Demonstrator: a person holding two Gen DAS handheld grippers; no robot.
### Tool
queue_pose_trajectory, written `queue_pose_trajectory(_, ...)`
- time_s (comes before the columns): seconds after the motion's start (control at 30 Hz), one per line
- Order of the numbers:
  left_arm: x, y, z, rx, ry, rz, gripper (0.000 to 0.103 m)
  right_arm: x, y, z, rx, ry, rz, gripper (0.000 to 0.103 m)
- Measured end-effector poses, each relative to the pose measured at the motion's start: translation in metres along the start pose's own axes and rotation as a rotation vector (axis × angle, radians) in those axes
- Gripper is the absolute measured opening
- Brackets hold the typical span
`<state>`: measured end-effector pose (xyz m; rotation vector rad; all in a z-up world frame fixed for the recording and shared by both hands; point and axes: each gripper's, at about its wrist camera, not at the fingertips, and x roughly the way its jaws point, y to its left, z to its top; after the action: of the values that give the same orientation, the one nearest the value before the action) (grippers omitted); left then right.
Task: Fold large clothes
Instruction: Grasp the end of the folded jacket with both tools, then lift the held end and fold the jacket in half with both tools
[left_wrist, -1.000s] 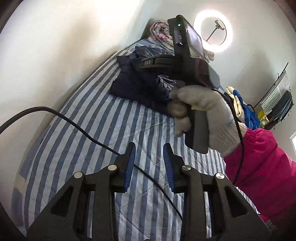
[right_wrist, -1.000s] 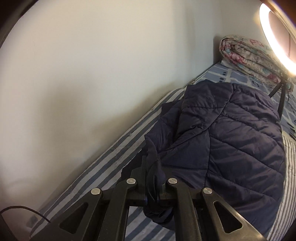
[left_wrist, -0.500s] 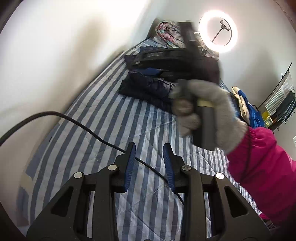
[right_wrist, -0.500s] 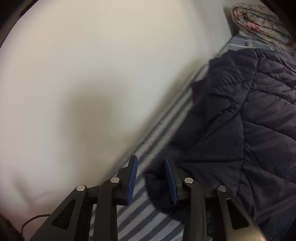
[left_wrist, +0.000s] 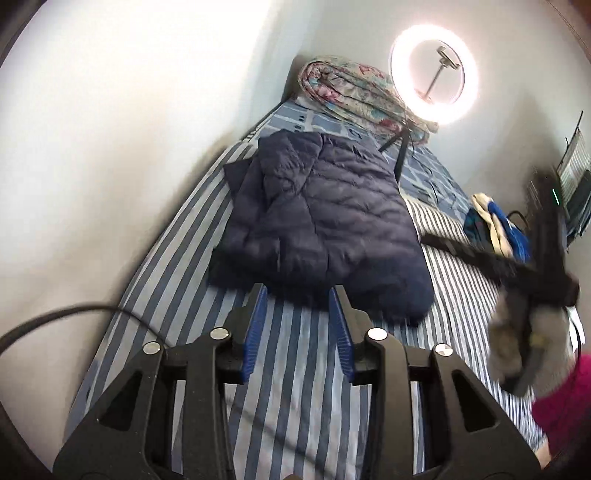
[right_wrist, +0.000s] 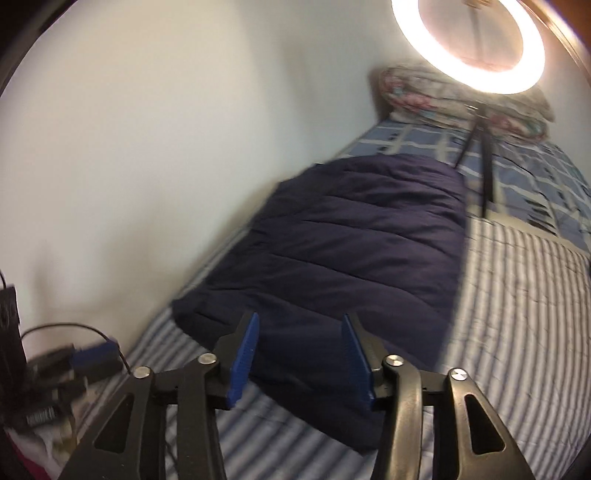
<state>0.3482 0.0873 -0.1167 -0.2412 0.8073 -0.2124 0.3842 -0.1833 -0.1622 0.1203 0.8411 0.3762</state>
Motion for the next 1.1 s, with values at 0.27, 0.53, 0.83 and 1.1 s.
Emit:
queue_pose_trajectory(0.27, 0.072, 0.012, 0.041, -0.054, 0.016, 0.125, 0.04, 0.016, -0.068, -0.039, 0.187, 0.045, 0.006, 0.073)
queue_pose_trajectory(0.53, 0.137, 0.048, 0.019, -0.055, 0.153, 0.258, 0.04, 0.051, -0.091, -0.063, 0.353, 0.055, 0.168, 0.077)
queue_pose_trajectory(0.83, 0.145, 0.047, 0.017, 0.01, 0.164, 0.275, 0.049, 0.076, -0.106, -0.069, 0.507, 0.045, 0.327, 0.081)
queue_pose_trajectory(1.1, 0.145, 0.047, 0.02, 0.01, 0.175, 0.271, 0.05, 0.085, -0.074, -0.056, 0.403, 0.12, 0.256, 0.039)
